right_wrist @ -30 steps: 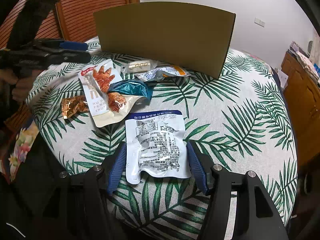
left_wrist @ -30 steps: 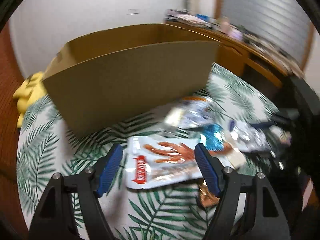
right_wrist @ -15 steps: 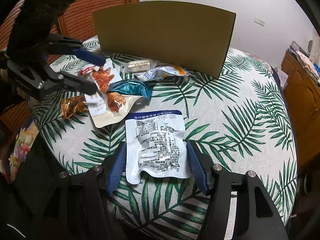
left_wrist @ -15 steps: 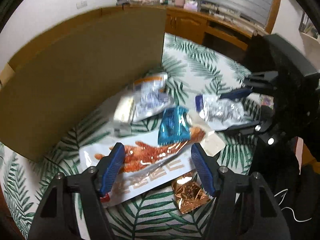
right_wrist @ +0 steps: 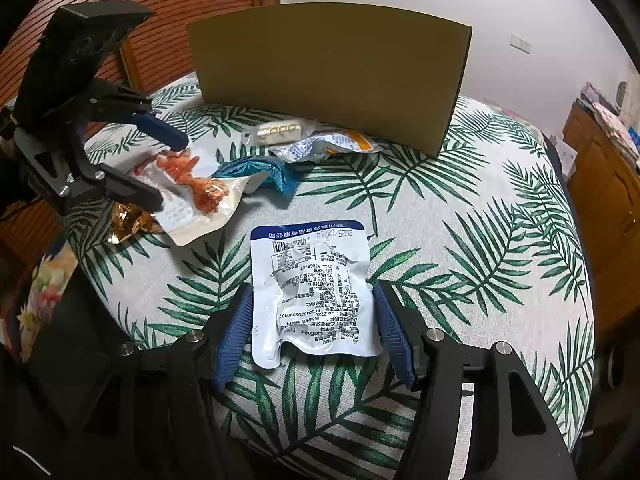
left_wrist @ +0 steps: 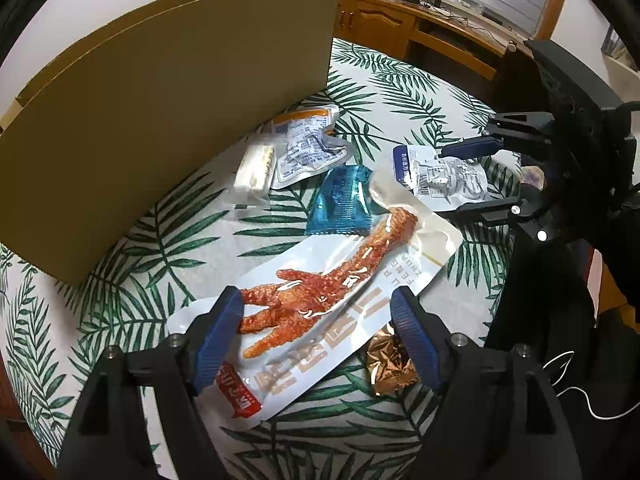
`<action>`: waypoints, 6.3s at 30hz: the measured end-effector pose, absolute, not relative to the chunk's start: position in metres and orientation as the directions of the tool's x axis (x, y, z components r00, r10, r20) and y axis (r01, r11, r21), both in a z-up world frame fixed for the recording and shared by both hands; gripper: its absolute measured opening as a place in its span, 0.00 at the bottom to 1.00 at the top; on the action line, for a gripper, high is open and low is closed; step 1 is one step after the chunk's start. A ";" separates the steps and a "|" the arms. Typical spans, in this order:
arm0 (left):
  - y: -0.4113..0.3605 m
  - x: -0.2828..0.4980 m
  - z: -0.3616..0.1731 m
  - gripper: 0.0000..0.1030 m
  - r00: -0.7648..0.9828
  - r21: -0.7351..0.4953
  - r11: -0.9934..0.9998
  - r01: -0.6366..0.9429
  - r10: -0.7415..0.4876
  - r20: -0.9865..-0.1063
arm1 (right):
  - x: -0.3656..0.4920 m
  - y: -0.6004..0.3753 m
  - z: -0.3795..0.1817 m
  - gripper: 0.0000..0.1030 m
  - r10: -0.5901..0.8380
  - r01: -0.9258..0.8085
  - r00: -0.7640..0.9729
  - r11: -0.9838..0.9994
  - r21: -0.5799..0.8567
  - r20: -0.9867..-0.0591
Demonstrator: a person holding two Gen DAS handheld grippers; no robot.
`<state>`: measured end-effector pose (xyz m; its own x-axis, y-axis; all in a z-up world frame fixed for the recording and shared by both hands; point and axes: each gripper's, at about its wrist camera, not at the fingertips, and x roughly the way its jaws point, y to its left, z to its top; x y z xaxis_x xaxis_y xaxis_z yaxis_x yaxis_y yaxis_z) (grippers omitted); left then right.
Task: Organize snacks
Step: 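Lower the left tool onto the long chicken-feet pack while the right tool holds the white packet, then close the left tool on the chicken-feet pack and lift it, then carry both packets over the box and open both tools to drop them, then withdraw both tools from the box toward the remaining snacks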
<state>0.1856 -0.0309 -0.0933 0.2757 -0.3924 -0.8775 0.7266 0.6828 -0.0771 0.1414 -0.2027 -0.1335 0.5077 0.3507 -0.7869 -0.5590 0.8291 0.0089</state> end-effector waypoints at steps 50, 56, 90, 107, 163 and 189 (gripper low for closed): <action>-0.044 0.152 -0.030 0.21 0.557 -0.004 0.767 0.642 -0.470 -0.685 | 0.135 -0.222 -0.086 0.58 0.324 -0.428 0.636 0.903 0.030 -0.701; -0.034 0.162 -0.016 0.22 0.616 -0.020 0.819 0.573 -0.447 -0.649 | 0.130 -0.221 -0.065 0.58 0.325 -0.423 0.670 0.906 0.017 -0.668; 0.001 0.258 0.043 0.22 0.776 -0.031 0.906 0.423 -0.380 -0.503 | 0.210 -0.172 0.018 0.58 0.366 -0.480 0.755 0.873 -0.079 -0.545; 0.008 0.358 0.002 0.22 0.735 -0.051 0.917 0.396 -0.350 -0.581 | 0.315 -0.136 -0.010 0.58 0.439 -0.549 0.715 0.834 -0.049 -0.544; -0.010 0.189 -0.020 0.47 0.687 0.019 0.889 0.457 -0.339 -0.642 | 0.194 -0.185 -0.027 0.63 0.418 -0.441 0.730 0.893 0.095 -0.541; -0.034 0.123 -0.107 0.47 0.462 -0.124 0.822 0.556 -0.429 -0.776 | 0.194 -0.177 -0.104 0.63 0.434 -0.425 0.617 0.886 0.186 -0.656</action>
<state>0.1230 -0.0343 -0.1074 0.4618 -0.4292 -0.7762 0.5560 0.8219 -0.1237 0.1943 -0.1768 -0.1040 0.6173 0.4345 -0.6559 -0.4253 0.8857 0.1864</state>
